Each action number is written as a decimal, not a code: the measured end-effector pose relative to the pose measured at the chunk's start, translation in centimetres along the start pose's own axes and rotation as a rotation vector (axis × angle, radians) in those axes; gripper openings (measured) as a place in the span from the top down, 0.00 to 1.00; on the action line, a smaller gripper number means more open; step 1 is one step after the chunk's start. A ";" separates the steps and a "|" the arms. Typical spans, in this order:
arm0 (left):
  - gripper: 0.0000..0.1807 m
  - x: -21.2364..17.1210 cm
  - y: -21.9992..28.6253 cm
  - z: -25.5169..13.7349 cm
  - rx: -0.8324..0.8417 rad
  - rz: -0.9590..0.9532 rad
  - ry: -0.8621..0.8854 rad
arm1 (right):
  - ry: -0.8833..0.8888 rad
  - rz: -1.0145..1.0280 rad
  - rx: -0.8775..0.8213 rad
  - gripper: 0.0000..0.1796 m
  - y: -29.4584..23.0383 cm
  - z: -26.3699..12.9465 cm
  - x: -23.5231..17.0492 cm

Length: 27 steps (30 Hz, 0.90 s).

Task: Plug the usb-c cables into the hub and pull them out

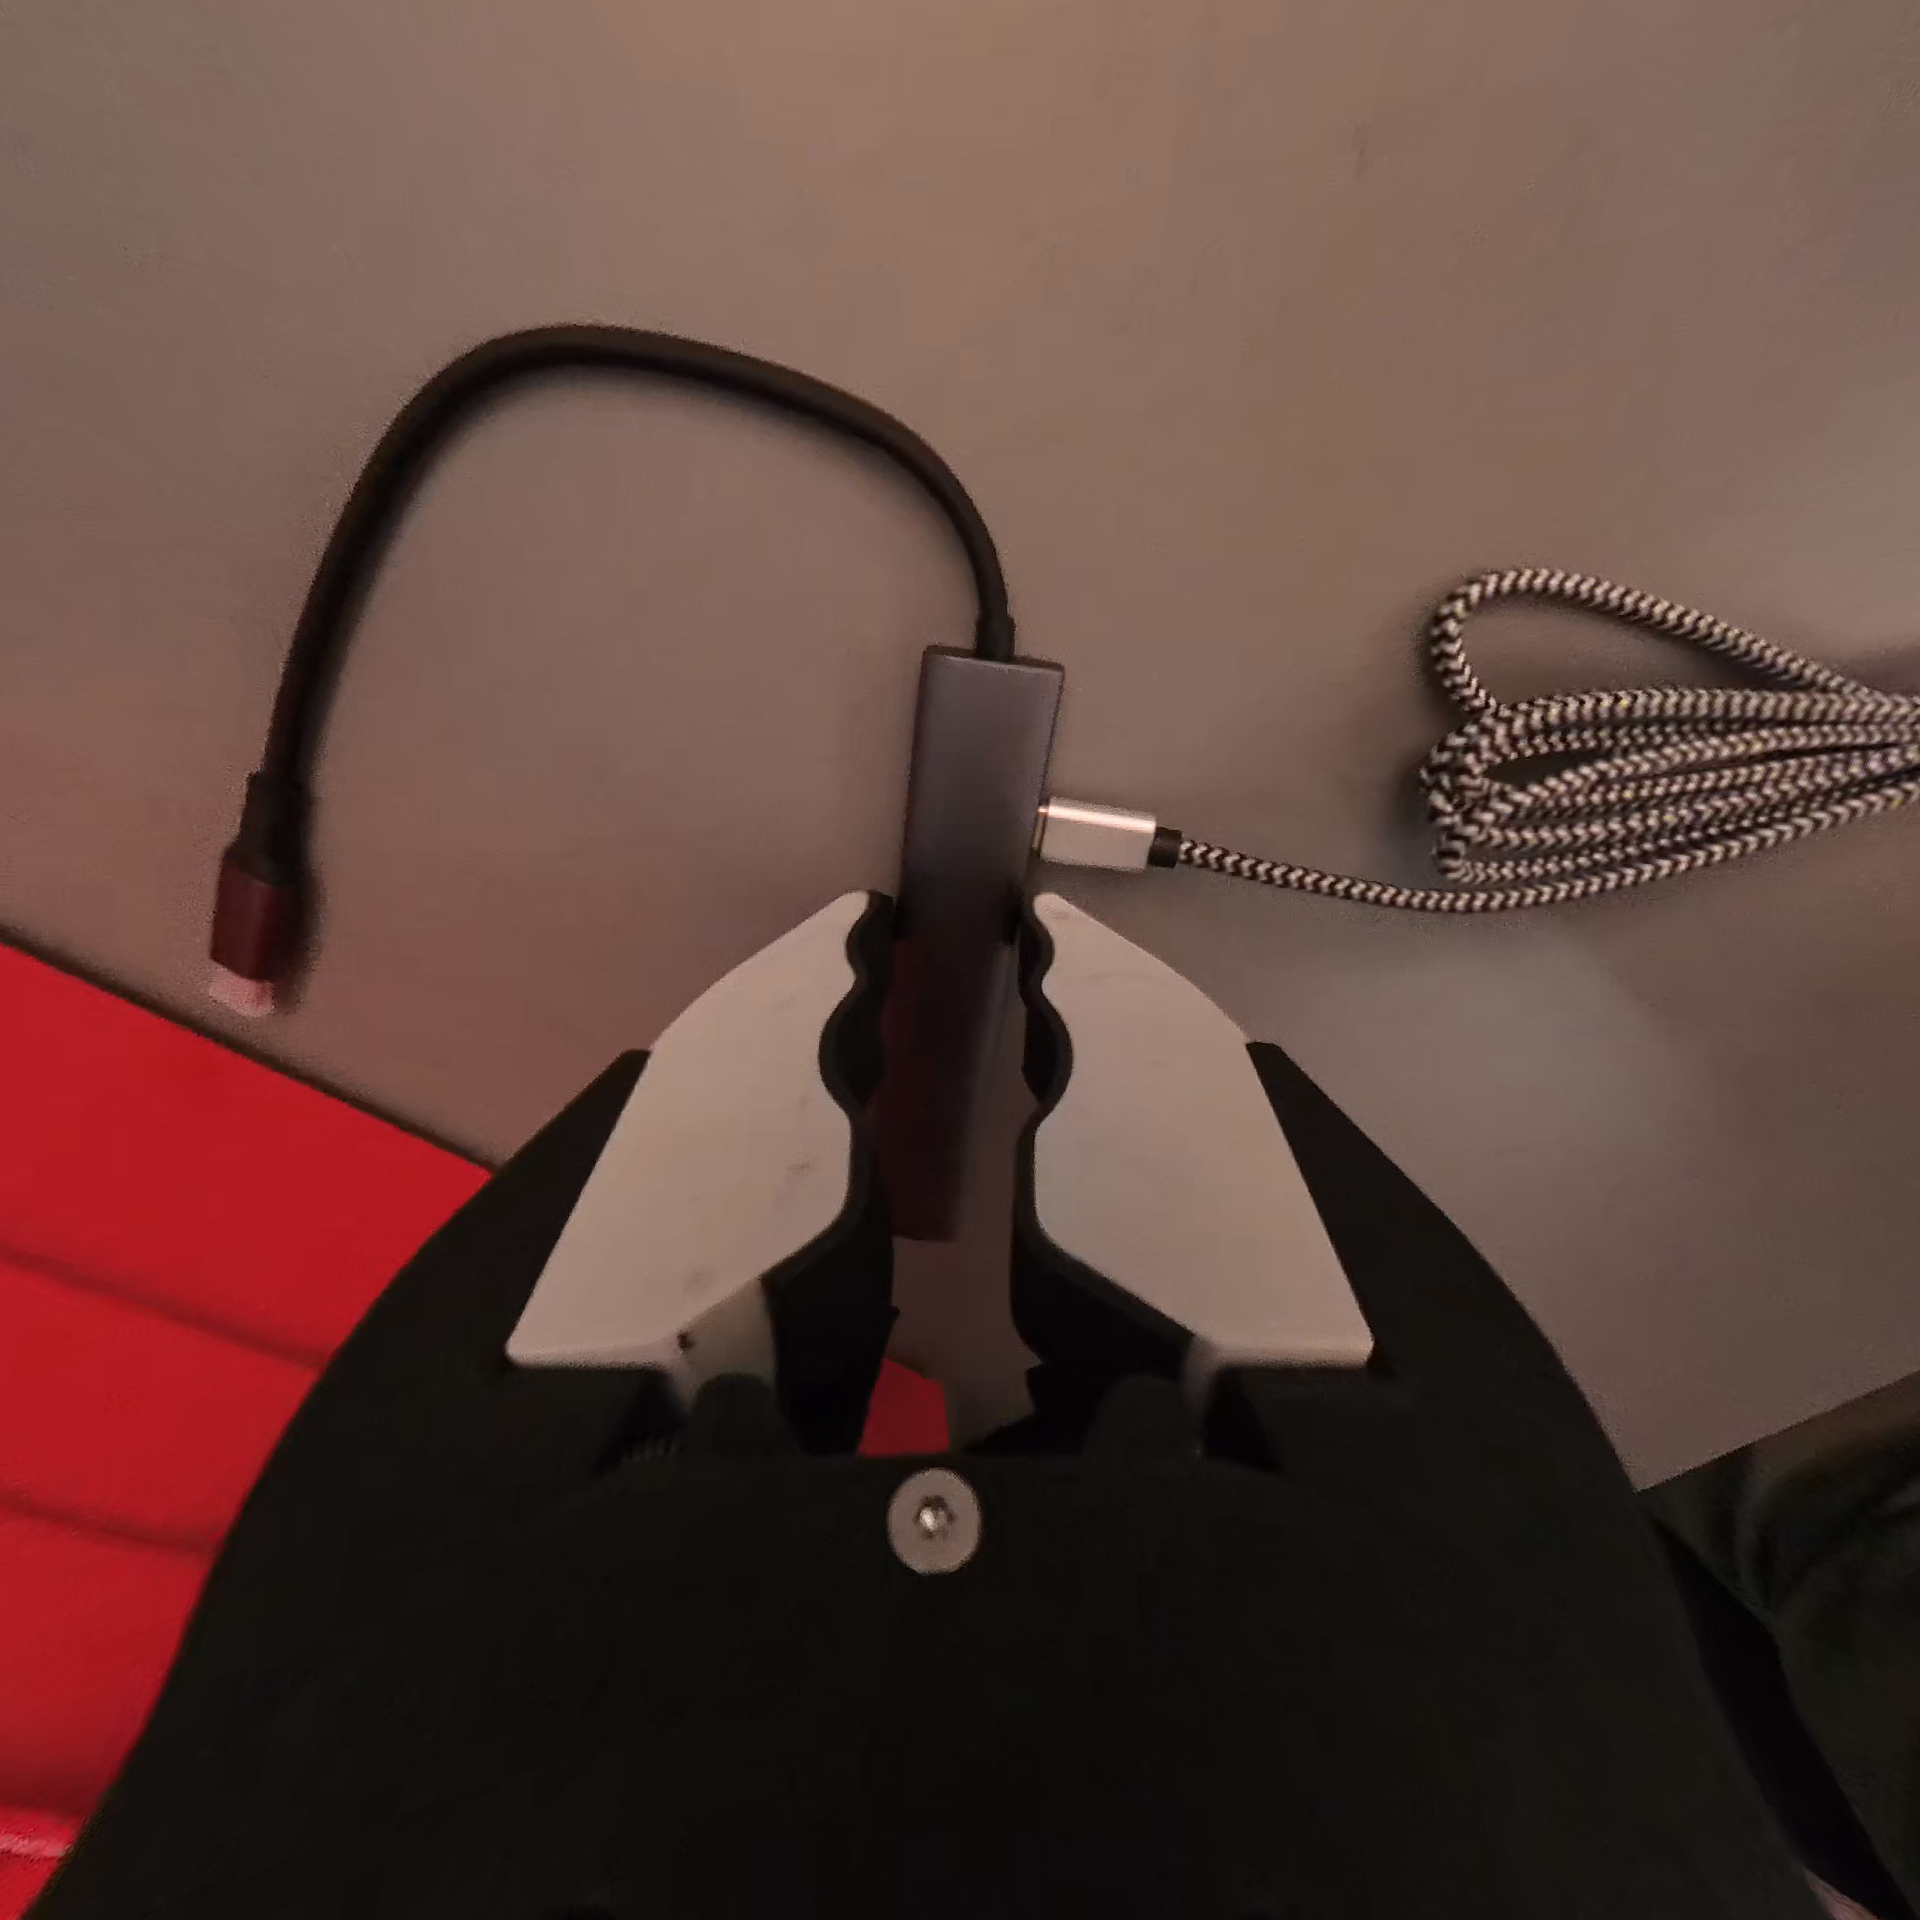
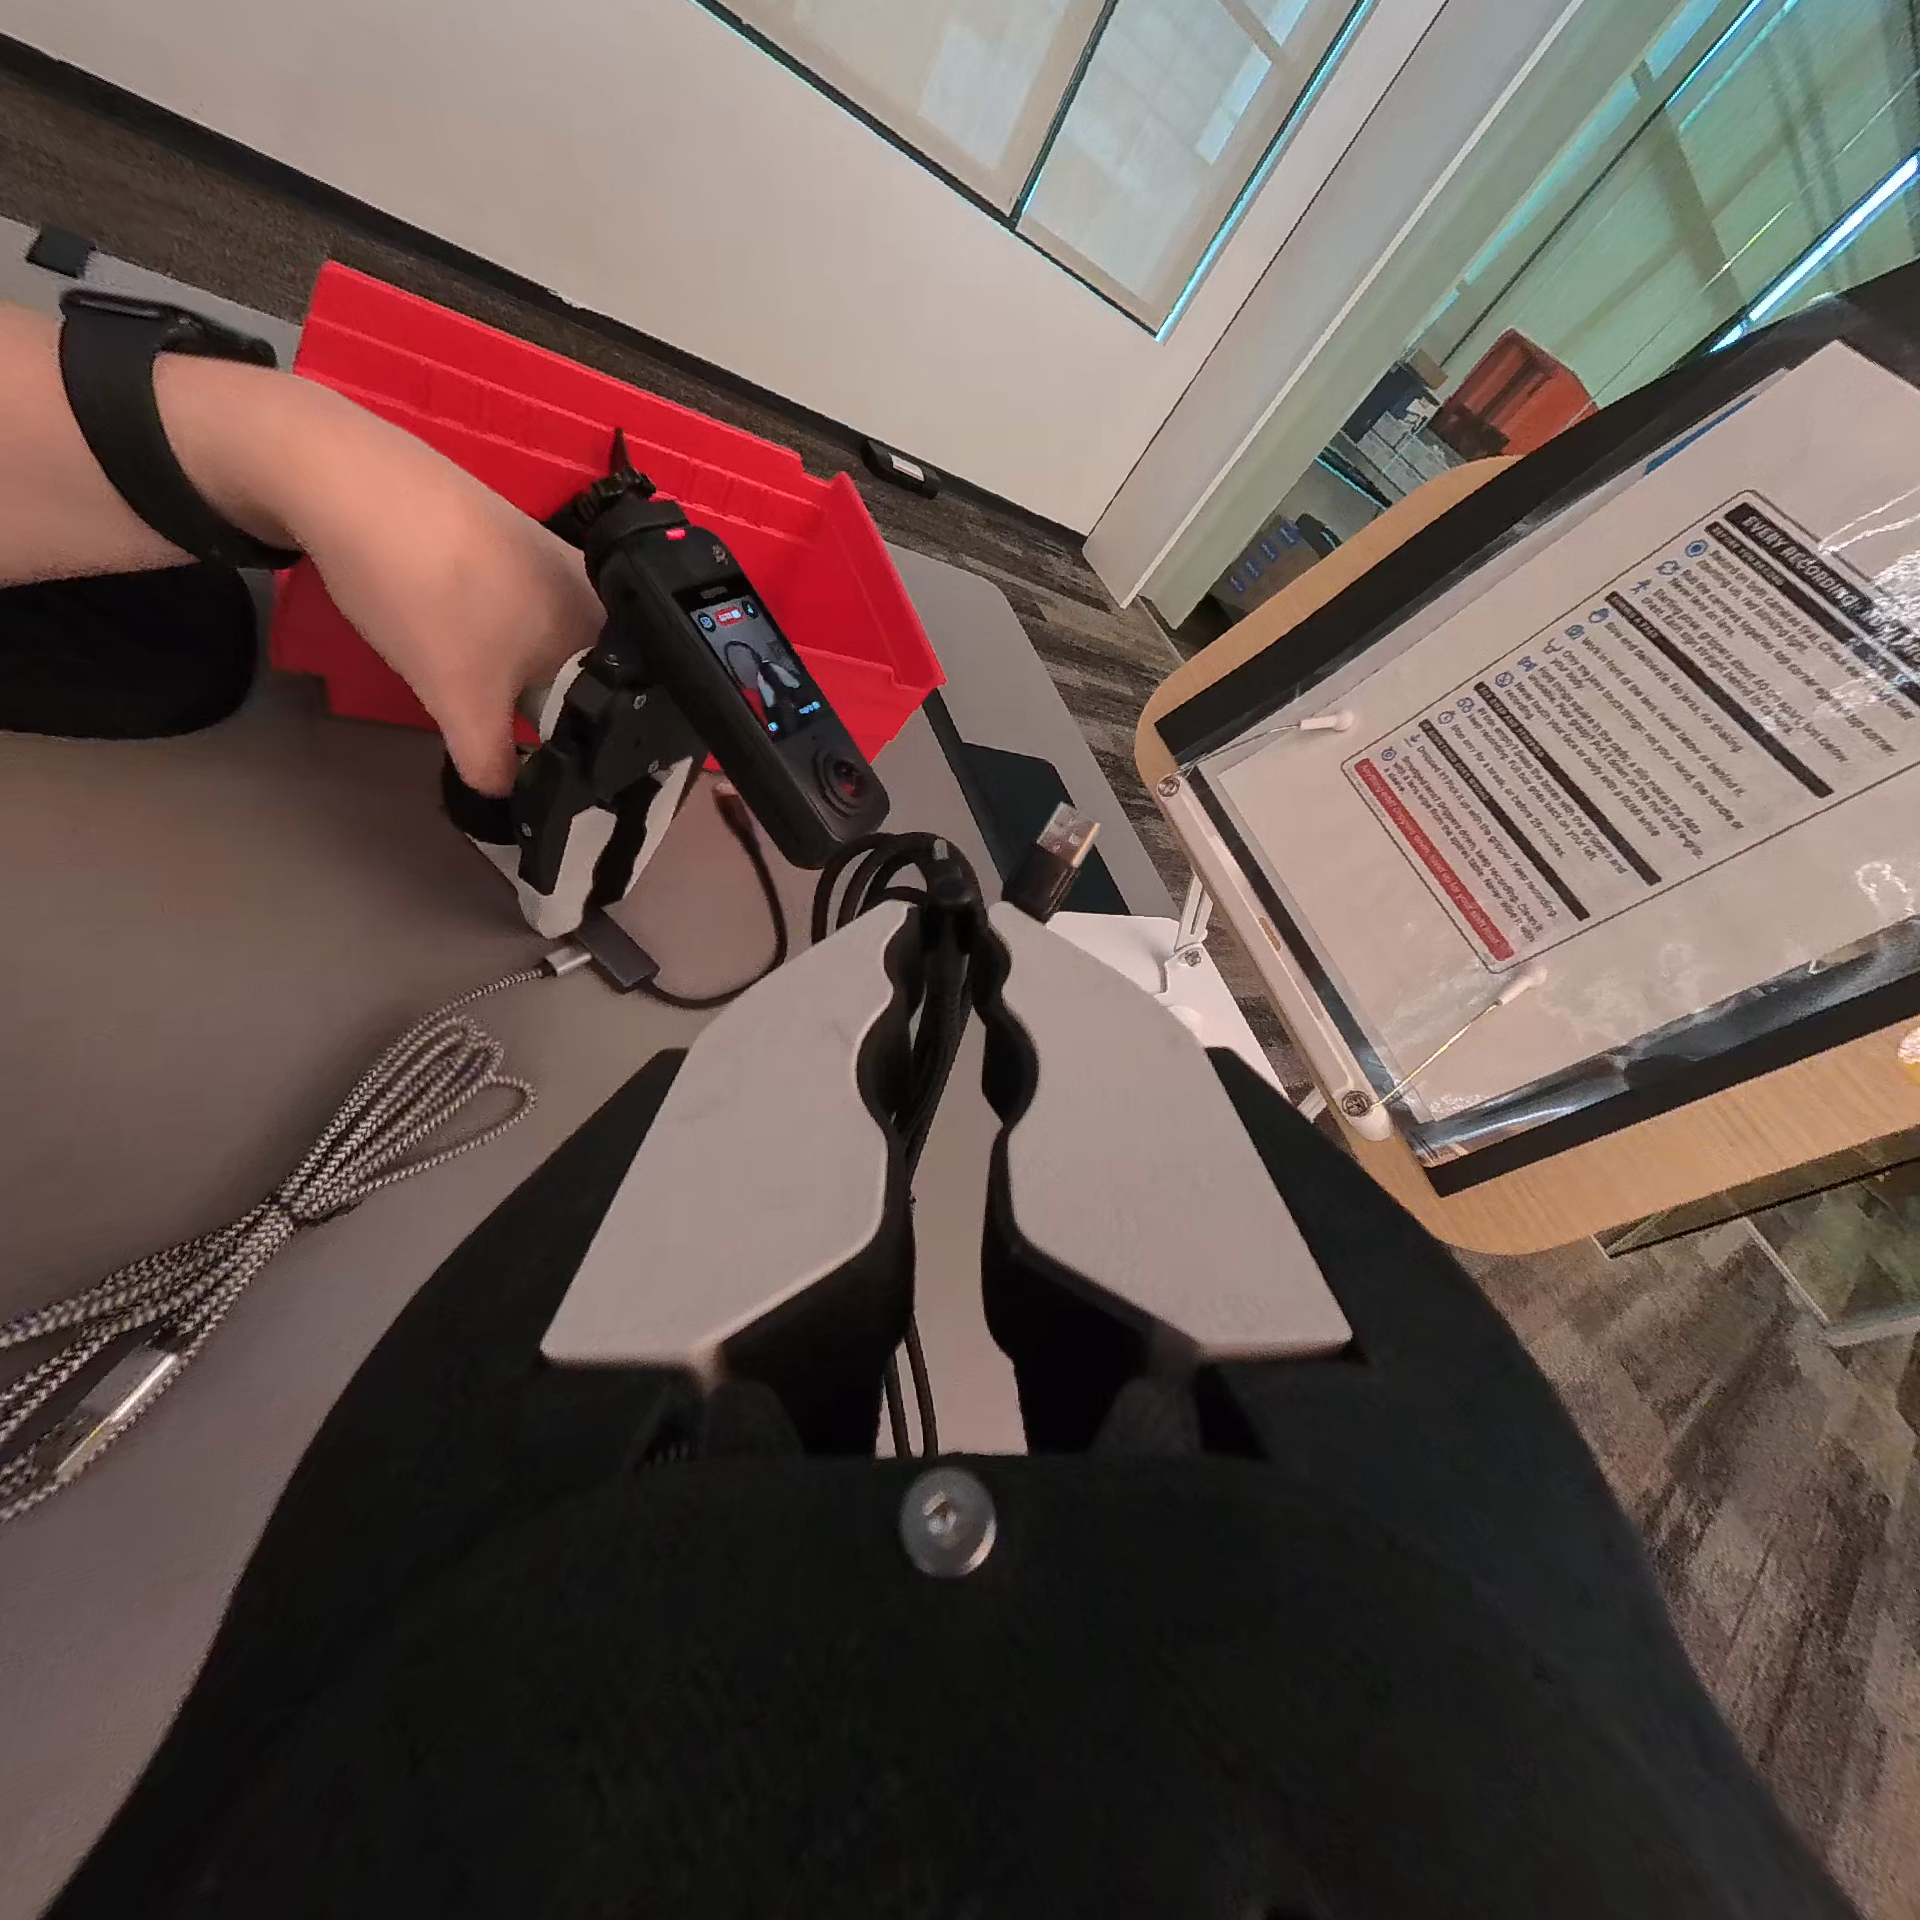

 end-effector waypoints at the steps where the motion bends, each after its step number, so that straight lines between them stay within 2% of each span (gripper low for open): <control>1: 0.87 0.1 0.2 0.0 -0.003 0.012 0.005 | 0.001 0.000 -0.002 0.96 0.0 -0.1 0.0; 4: 0.87 0.4 0.5 0.1 0.015 0.082 0.036 | -0.003 0.002 -0.005 0.95 0.2 -0.2 -0.2; 5: 0.83 0.7 0.5 0.1 0.028 0.102 0.059 | -0.003 0.004 -0.006 0.95 0.3 -0.2 -0.2; 6: 0.74 1.0 0.5 0.1 0.039 0.109 0.078 | -0.003 0.005 -0.007 0.95 0.4 -0.2 -0.3; 7: 0.73 1.2 0.6 0.1 0.026 0.114 0.079 | -0.003 0.006 -0.007 0.95 0.4 -0.3 -0.3; 10: 0.79 1.4 0.8 0.2 -0.001 0.137 0.090 | 0.000 0.004 -0.008 0.95 0.5 -0.4 -0.2; 11: 0.88 1.5 0.9 0.2 -0.011 0.150 0.096 | 0.001 0.004 -0.010 0.95 0.5 -0.5 -0.2; 20: 0.88 1.7 0.7 -0.3 -0.078 0.065 0.154 | 0.014 0.018 -0.043 0.95 1.4 -1.6 -0.3; 23: 0.88 2.1 0.9 -2.2 -0.103 0.060 0.263 | 0.018 0.032 -0.064 0.95 1.9 -2.1 -0.4; 27: 0.88 3.0 1.6 -6.0 -0.139 0.056 0.499 | 0.017 0.063 -0.093 0.95 2.6 -2.6 -0.7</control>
Point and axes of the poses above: each gripper's, where its closed fingertips meet, z out along the fingers, x out of its top, y = z × x across the jaws, the point moved 5 cm from there along -z, back along the fingers, and after that the axes turned 7 degrees about -z, right-handed, at the moved point
